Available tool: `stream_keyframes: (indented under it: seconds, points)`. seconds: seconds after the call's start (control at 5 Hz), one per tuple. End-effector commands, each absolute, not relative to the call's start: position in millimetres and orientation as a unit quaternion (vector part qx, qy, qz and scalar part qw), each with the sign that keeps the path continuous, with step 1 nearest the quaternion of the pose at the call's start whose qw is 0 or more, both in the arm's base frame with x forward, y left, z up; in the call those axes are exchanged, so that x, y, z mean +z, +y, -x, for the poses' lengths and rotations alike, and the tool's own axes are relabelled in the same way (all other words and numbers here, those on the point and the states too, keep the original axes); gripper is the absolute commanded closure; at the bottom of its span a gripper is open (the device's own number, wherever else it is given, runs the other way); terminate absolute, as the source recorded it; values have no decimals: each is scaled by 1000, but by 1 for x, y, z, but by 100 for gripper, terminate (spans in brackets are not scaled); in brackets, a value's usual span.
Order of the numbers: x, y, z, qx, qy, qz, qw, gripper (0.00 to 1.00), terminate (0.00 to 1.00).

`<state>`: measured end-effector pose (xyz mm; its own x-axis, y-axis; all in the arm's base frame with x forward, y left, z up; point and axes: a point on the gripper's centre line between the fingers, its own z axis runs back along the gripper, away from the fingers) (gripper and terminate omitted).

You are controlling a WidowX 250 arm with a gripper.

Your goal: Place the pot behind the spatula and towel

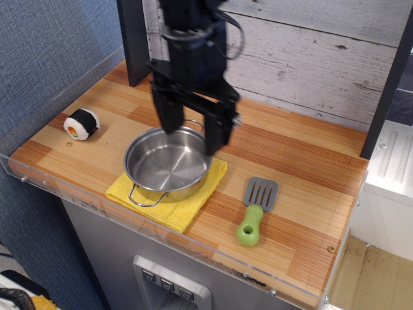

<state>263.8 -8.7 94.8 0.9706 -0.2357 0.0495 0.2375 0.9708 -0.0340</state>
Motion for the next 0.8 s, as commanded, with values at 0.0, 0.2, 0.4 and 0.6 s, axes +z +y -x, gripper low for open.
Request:
stream_keyframes:
  seconds: [0.0,0.2,0.4,0.6]
  points:
    - [72,-15,-265,-126,-14,7,992,0,0]
    - [61,-1,-268,-109,-2,6,994,0,0]
    - [53,11,-270,-90,10,12,996,0,0]
    - [48,12,-269,-88,20,11,996,0,0]
